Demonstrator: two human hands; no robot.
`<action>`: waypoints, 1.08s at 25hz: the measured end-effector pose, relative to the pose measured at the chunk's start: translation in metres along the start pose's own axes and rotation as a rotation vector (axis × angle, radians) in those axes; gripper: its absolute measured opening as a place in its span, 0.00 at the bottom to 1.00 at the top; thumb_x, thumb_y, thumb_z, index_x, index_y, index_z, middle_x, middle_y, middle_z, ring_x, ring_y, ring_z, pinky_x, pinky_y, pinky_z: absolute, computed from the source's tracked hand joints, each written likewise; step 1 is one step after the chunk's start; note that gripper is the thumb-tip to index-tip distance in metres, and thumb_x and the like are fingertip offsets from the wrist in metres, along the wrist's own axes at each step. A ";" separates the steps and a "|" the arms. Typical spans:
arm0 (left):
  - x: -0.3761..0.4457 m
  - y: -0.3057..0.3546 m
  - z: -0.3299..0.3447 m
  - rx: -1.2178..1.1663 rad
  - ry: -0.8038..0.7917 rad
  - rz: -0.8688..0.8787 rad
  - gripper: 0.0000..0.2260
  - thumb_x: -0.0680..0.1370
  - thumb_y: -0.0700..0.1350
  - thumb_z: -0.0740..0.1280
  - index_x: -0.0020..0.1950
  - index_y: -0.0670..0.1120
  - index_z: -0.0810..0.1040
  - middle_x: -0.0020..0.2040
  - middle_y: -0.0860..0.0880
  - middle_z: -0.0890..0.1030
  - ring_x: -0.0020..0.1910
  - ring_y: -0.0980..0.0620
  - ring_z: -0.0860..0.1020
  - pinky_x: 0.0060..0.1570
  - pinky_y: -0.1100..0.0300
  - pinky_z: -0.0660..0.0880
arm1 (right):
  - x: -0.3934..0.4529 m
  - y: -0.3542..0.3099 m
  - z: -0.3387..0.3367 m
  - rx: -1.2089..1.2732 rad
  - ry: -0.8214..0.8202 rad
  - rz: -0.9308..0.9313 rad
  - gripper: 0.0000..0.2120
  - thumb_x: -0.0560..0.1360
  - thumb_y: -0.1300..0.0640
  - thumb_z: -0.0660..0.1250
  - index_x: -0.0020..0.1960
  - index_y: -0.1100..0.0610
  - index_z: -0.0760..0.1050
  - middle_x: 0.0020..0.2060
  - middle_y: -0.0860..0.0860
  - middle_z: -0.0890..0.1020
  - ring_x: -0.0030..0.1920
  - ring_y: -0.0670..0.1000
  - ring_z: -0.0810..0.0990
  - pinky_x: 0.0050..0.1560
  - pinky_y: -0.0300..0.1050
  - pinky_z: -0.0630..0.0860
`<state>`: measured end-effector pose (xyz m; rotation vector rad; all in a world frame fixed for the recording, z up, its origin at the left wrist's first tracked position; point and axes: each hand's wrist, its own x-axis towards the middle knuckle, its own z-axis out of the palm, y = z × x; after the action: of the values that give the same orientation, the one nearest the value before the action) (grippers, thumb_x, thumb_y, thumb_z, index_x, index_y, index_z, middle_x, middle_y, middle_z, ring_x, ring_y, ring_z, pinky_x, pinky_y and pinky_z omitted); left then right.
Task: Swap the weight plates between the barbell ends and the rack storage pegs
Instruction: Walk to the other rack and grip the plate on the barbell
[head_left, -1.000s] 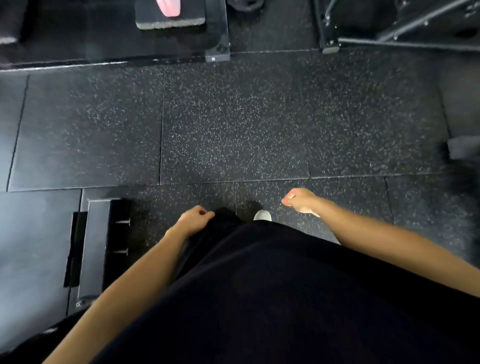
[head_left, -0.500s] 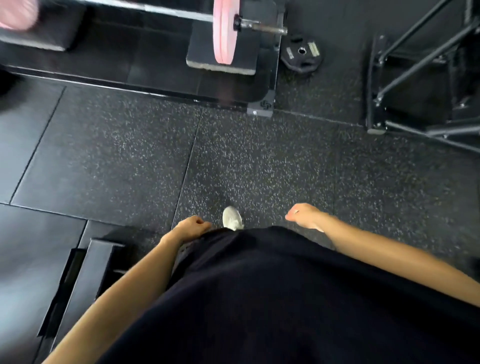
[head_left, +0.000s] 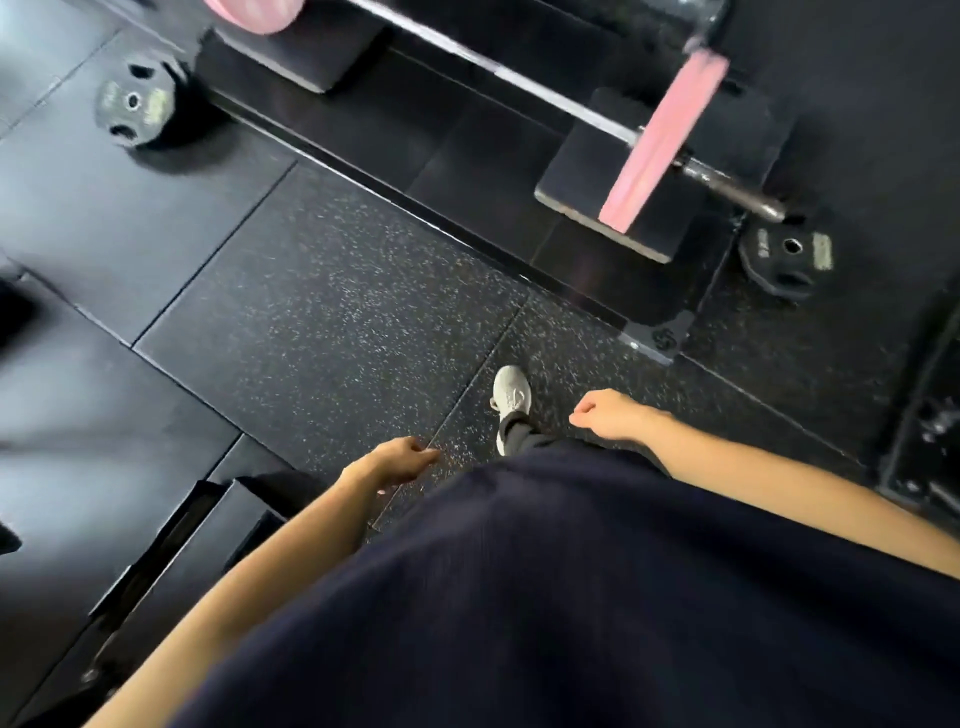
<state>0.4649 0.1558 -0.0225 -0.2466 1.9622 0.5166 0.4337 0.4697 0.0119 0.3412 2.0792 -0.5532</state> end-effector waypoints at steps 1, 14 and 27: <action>0.007 0.001 -0.017 -0.028 0.010 -0.029 0.19 0.79 0.59 0.61 0.55 0.45 0.79 0.45 0.45 0.81 0.45 0.46 0.79 0.42 0.56 0.76 | 0.016 -0.018 -0.021 -0.063 -0.019 -0.026 0.14 0.78 0.48 0.64 0.59 0.54 0.77 0.59 0.52 0.79 0.60 0.55 0.76 0.60 0.48 0.72; 0.085 -0.021 -0.239 -0.765 0.258 -0.257 0.17 0.81 0.54 0.60 0.62 0.45 0.78 0.63 0.46 0.78 0.62 0.48 0.75 0.59 0.58 0.67 | 0.223 -0.352 -0.179 -0.533 -0.229 -0.335 0.10 0.77 0.50 0.65 0.54 0.54 0.76 0.47 0.50 0.79 0.46 0.50 0.77 0.49 0.44 0.71; 0.148 -0.186 -0.577 -0.748 0.342 -0.317 0.19 0.80 0.56 0.61 0.62 0.44 0.74 0.57 0.44 0.78 0.58 0.42 0.77 0.46 0.58 0.70 | 0.346 -0.741 -0.212 -0.573 -0.167 -0.457 0.09 0.75 0.49 0.67 0.52 0.51 0.76 0.50 0.49 0.78 0.53 0.53 0.77 0.58 0.47 0.73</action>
<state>0.0065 -0.2661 0.0080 -1.1585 1.9155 1.0307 -0.2316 -0.0505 0.0056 -0.5054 2.0488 -0.2121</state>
